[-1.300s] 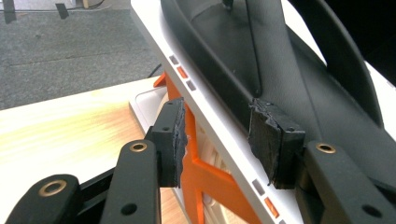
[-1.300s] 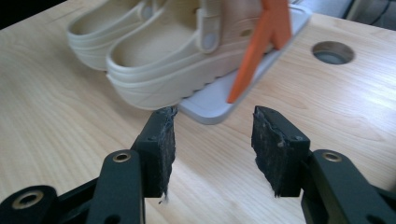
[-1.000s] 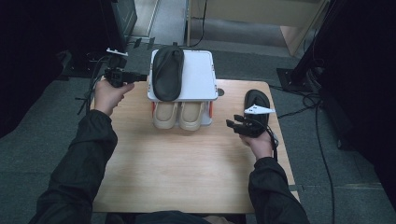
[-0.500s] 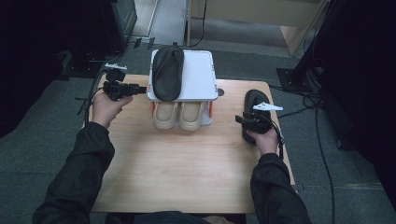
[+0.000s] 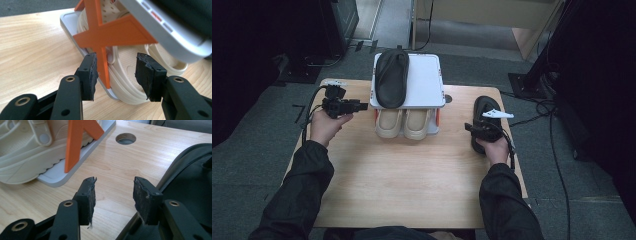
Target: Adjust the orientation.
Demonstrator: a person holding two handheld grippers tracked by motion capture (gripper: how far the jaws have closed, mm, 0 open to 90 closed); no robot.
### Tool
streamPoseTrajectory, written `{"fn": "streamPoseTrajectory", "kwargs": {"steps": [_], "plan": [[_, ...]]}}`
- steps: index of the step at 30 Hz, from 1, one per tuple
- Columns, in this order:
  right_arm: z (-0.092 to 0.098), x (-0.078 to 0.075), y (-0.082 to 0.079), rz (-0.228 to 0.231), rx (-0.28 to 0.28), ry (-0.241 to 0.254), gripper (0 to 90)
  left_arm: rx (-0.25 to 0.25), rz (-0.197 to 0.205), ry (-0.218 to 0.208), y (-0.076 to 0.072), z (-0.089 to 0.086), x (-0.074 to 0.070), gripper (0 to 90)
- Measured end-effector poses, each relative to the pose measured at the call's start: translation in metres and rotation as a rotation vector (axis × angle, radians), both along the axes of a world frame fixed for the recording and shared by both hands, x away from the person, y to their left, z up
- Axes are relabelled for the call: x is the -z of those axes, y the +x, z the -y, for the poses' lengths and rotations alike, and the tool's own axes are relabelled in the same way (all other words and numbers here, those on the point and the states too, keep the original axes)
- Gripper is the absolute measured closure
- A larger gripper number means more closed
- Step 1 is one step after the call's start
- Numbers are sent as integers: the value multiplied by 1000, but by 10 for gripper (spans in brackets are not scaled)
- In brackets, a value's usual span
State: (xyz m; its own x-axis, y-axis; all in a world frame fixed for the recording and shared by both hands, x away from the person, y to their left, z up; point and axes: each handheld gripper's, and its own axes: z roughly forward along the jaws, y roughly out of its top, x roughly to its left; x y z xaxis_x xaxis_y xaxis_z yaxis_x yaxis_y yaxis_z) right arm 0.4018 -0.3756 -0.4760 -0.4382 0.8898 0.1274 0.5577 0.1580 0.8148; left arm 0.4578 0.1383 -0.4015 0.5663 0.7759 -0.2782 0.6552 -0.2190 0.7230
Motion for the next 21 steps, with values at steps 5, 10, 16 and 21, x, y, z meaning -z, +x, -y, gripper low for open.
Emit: {"fn": "streamPoseTrajectory", "kwargs": {"steps": [5, 10, 16, 21], "plan": [[4, 4, 6, -2, 21, -10, 531, -6, -6, -9, -6, -1, 8, 525], [10, 9, 9, -6, 42, 0, 547, 4, 0, -19, -12, -1, 13, 524], [12, 4, 7, 9, 64, -34, 540, 16, 2, -12, -19, -2, 19, 522], [15, 5, 5, -13, 84, -36, 538, 13, 9, -18, -22, -3, 21, 522]]}}
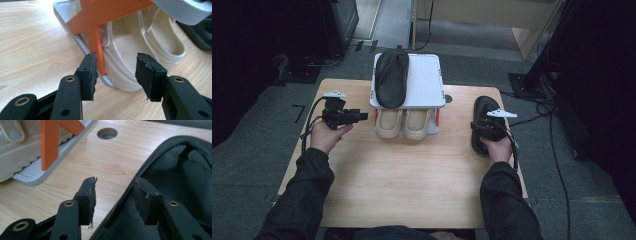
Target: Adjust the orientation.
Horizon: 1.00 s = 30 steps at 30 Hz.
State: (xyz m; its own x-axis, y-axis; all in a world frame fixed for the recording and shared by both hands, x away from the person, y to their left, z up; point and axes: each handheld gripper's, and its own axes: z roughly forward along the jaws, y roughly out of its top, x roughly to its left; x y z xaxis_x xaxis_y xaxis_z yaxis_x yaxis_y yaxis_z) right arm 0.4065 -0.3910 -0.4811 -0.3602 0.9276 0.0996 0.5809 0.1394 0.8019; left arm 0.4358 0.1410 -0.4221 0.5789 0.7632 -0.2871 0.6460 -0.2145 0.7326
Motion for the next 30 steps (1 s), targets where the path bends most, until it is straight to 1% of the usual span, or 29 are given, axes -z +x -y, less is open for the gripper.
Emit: {"fn": "streamPoseTrajectory", "kwargs": {"steps": [3, 5, 8, 9, 12, 14, 15, 16, 18, 21, 24, 27, 30], "plan": [[-1, 5, -1, -16, 4, -1, 531, -3, 8, -6, 0, -1, 0, 522], [-3, 9, 1, -20, 13, 0, 521, -9, 12, -10, 0, -2, 1, 522], [-4, 13, 5, -8, 53, 23, 516, -11, 7, -5, 1, -3, 4, 522], [-4, 13, 7, -9, 68, 23, 516, -10, 2, -7, 1, -3, 4, 522], [-4, 16, 10, -17, 74, 3, 521, -9, -4, -7, 1, -5, 6, 522], [-4, 19, 13, -31, 75, -12, 526, -8, -2, 1, 1, -6, 6, 523], [-5, 20, 14, -17, 76, -22, 542, -8, -1, -2, 1, -6, 6, 523], [-6, 21, 15, -12, 83, -31, 554, -9, -4, -5, 0, -6, 6, 523], [-6, 20, 16, -14, 92, -33, 580, -10, -1, -4, 0, -6, 6, 524], [-4, 20, 16, -8, 103, -52, 659, -8, -7, 2, 1, -7, 7, 524], [-3, 20, 15, -17, 106, -33, 680, -11, -8, 3, 2, -7, 8, 525], [-4, 19, 15, -21, 112, -34, 698, -10, -12, 3, 2, -8, 8, 525], [-3, 18, 15, -35, 120, -20, 730, -9, -10, 0, 1, -8, 9, 525]]}}
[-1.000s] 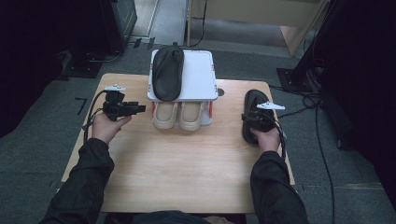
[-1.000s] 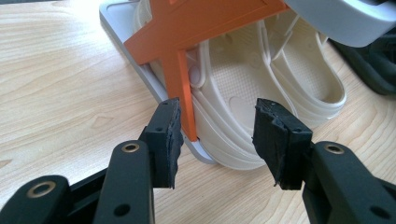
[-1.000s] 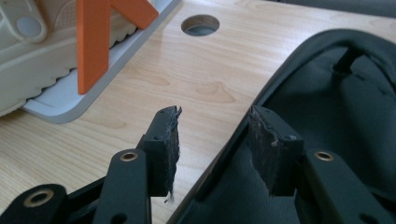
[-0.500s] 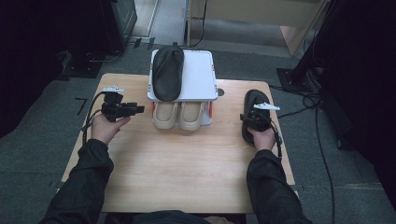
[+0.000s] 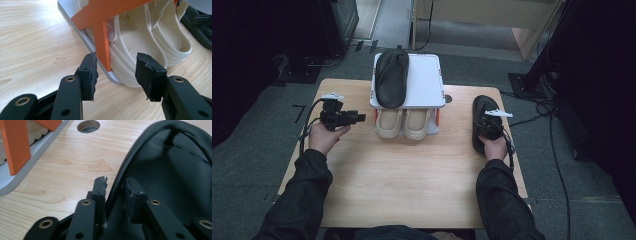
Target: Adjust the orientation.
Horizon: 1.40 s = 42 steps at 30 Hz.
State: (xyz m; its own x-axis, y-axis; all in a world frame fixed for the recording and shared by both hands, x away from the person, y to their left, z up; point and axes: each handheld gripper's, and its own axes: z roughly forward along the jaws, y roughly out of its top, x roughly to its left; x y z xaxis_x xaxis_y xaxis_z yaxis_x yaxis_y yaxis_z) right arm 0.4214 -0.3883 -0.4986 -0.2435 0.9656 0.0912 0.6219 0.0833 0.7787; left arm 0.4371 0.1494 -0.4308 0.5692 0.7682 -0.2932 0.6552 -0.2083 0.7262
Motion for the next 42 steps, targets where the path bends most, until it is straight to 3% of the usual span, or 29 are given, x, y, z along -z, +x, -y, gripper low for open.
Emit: {"fn": "streamPoseTrajectory", "kwargs": {"steps": [9, 23, 26, 31, 37, 42], "plan": [[-3, -3, -3, -34, 23, 35, 809, -8, -3, -12, 0, -4, 0, 525], [-41, -7, -6, -53, -81, 11, 813, -9, -4, -17, 1, -5, 2, 526], [-47, -7, -6, -51, -99, -18, 798, -7, -5, -16, 2, -5, 2, 526], [-40, -10, -5, -35, -121, 21, 710, -9, -6, -17, 2, -6, 3, 526], [-30, -25, -12, 20, -120, 13, 801, -6, 0, -19, 2, -6, 2, 527], [-25, -18, -11, -23, -122, -16, 812, 2, 3, -22, 1, -5, 3, 526]]}}
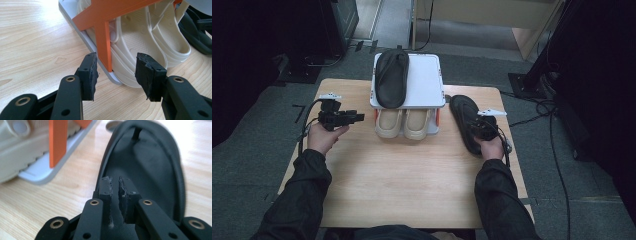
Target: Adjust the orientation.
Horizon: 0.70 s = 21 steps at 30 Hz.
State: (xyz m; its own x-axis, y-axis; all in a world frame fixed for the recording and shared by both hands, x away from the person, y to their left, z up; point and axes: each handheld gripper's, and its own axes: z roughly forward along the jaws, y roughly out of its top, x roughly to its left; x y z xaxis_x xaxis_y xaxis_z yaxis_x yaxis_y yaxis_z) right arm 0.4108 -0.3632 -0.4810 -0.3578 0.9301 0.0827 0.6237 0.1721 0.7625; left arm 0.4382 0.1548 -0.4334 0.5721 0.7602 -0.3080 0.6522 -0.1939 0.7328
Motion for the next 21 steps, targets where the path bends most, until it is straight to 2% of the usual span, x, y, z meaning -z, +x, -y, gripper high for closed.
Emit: {"fn": "streamPoseTrajectory", "kwargs": {"steps": [3, 6, 9, 13, 16, 21], "plan": [[-3, 5, 2, -33, -17, 22, 827, 5, -5, 1, 1, 0, 2, 525], [-7, 5, 4, -29, -36, 38, 827, 3, -6, -2, 2, 0, 3, 525], [-13, 5, 5, -26, -56, 34, 824, 5, -10, 2, 4, -1, 4, 525], [-13, 6, 6, -32, -54, 51, 781, 10, -10, -2, 5, 0, 5, 524], [-7, 3, 7, -15, -52, 47, 750, 11, -10, -4, 6, 0, 5, 524], [8, -9, 9, 44, -19, 48, 675, 14, -12, 6, 5, 0, 5, 522]]}}
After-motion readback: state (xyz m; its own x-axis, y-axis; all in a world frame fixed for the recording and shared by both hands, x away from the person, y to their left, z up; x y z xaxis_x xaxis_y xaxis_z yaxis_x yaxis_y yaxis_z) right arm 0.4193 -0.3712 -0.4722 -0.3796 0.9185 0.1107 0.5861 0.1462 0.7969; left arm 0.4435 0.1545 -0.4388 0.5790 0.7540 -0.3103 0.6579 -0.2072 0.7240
